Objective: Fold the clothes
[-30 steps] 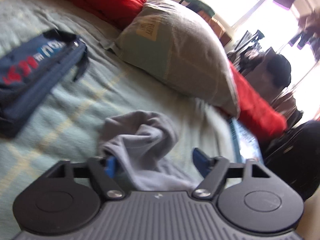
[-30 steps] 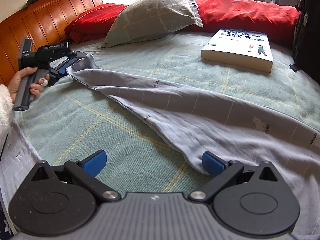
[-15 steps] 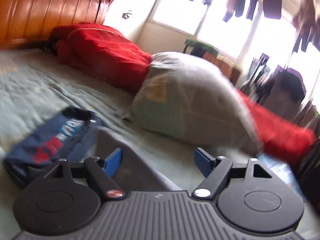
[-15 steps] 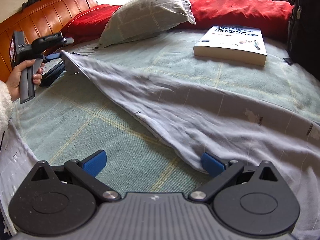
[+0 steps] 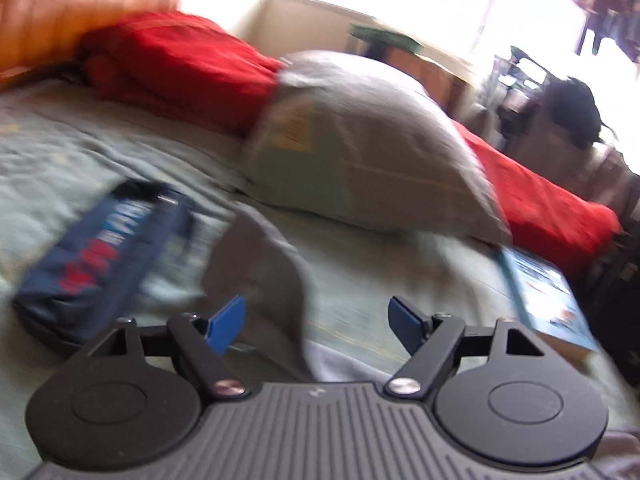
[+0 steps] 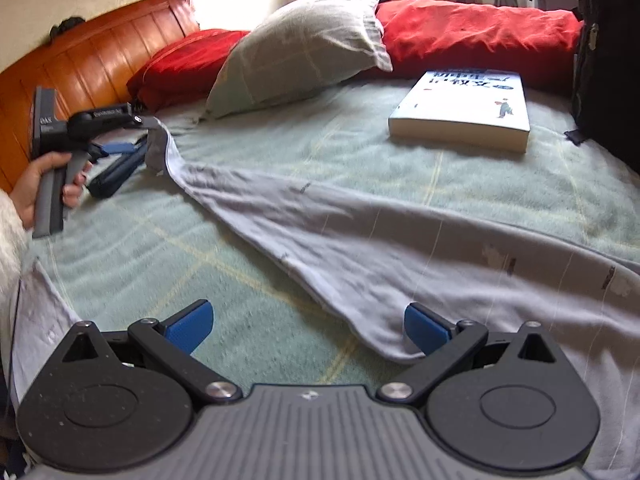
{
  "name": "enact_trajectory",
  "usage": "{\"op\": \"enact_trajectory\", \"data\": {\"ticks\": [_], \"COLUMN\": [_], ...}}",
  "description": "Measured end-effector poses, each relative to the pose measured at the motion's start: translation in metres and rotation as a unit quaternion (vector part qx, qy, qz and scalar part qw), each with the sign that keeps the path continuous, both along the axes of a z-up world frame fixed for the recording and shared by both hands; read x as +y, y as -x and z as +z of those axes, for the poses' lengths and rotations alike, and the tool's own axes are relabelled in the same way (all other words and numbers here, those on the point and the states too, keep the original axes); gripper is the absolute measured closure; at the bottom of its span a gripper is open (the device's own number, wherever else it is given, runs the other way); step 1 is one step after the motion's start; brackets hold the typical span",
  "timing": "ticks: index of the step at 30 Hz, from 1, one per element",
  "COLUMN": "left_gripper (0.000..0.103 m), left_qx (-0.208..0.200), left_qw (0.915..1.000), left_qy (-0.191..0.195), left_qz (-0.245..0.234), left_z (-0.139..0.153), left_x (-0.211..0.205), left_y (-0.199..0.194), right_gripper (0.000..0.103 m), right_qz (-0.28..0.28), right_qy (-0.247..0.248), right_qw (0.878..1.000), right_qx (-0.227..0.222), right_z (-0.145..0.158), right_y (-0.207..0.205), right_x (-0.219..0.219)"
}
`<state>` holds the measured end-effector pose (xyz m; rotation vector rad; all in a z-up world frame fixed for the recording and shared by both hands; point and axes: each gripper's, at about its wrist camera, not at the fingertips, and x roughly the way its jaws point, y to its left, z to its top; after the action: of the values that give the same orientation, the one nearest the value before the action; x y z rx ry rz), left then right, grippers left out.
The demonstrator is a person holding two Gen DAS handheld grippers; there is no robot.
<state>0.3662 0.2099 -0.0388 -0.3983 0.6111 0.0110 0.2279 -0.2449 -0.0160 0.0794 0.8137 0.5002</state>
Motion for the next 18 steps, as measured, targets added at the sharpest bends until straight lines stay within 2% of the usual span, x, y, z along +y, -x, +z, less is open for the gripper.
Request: {"op": "enact_trajectory", "data": {"ticks": [2,4,7,11,14,18], "left_gripper": [0.021,0.020,0.020,0.020,0.020,0.019], "left_qx": [-0.003,0.008,0.033,0.072,0.089,0.099], "left_qw": [0.9994,0.9985,0.9971,0.9907,0.9886,0.9871], "left_qy": [0.013,0.006,-0.042,-0.112,-0.121,-0.126], "left_qz": [-0.033,-0.053,-0.053,-0.026,0.000,-0.004], "left_z": [-0.005,-0.015,-0.032,-0.053,-0.057,-0.049], "left_x": [-0.017,-0.035,-0.061,-0.072,-0.057,-0.034], "left_y": [-0.011,-0.032,-0.064,-0.078,-0.059,-0.015], "right_gripper": [0.000,0.000,0.000,0.000,0.000,0.000], "right_qz": [-0.001,-0.004,-0.012,-0.024,-0.035,-0.035], "right_qy": [-0.007,-0.008,-0.005,-0.003,-0.003,-0.007], "right_qw": [1.000,1.000,1.000,1.000,0.999,0.999], "right_qx": [0.000,0.005,0.008,0.009,0.014,0.023], "right_z": [0.001,0.001,0.002,0.001,-0.005,-0.014], "right_y": [0.002,0.005,0.013,0.022,0.023,0.022], "right_x": [0.000,0.000,-0.003,-0.016,-0.024,-0.027]}}
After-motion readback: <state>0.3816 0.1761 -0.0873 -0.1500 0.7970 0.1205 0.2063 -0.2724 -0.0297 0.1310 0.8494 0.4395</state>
